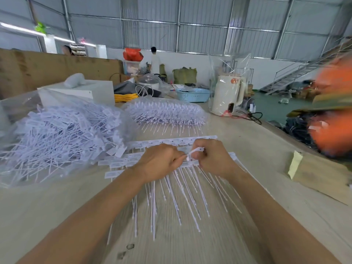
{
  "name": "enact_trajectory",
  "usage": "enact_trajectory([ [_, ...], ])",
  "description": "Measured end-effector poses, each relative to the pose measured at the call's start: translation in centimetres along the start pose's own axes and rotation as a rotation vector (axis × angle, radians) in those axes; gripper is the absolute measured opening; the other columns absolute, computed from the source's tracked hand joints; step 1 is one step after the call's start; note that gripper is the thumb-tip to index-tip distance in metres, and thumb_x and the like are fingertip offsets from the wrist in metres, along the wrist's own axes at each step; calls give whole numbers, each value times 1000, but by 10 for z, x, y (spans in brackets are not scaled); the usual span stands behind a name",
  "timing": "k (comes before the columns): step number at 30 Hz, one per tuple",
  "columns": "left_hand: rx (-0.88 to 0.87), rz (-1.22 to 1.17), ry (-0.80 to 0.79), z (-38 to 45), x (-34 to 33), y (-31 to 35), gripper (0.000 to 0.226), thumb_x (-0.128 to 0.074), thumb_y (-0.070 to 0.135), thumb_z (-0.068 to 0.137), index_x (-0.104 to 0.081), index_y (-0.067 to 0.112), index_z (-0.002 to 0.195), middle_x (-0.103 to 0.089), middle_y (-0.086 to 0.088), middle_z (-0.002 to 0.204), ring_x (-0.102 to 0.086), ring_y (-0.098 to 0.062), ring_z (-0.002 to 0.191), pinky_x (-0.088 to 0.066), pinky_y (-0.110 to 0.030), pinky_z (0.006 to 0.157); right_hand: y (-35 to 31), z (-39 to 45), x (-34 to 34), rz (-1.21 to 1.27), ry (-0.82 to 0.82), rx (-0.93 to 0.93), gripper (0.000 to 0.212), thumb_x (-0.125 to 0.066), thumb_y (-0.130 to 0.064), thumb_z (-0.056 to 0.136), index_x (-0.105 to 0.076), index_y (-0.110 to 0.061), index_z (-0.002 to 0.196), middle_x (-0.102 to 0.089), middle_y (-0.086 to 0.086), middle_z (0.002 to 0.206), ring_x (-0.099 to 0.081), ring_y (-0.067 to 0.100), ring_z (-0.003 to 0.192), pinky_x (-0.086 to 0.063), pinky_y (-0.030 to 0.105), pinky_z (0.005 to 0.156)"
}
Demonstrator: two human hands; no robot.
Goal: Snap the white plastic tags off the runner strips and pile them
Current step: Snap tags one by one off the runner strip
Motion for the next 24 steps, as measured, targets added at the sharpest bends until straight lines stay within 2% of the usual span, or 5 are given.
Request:
enact_trajectory([
  [6,16,6,-82,16,-25,-12,27,-44,31,96,-65,17,109,-64,-6,98,-58,-24,90,-46,-33,72,25,8,-18,-128,-70,-10,14,-59,-1,87,-66,-2,99,-64,14,105,-58,26,100,-37,28,84],
  [13,330,-33,-292,34,-63,-75,36,-48,48,90,-51,31,122,-41,-4,140,-36,-29,132,-23,-47,107,66,35,-54,-238,-371,-205,40,-44,-29,99,-41,-10,134,-32,8,149,-21,24,142,-3,44,114],
  [15,365,-43,-277,34,-72,-81,37,-42,49,91,-49,29,121,-44,-6,133,-37,-30,128,-28,-51,105,72,39,-60,-251,-391,-200,43,-40,-31,100,-38,-11,138,-35,7,145,-25,21,139,-2,43,113],
  [18,336,-25,-235,38,-74,-78,34,-40,45,91,-49,25,117,-49,-6,122,-43,-28,118,-36,-47,96,77,41,-59,-325,-339,-145,25,-38,-31,101,-47,-14,116,-43,2,106,-39,13,100,-25,31,95],
  [24,252,-52,-252,41,-77,-42,35,-40,42,92,-47,20,120,-48,-9,121,-42,-28,117,-35,-46,98,82,6,-34,-485,-333,-187,37,-31,-35,101,-41,-10,126,-48,7,129,-45,24,119,-24,40,103],
])
Point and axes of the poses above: each hand's wrist, its own z-axis towards the middle knuckle, its own x-axis out of the back of the hand, y = z × x, the point moved 8 cm from there along z, towards the middle knuckle
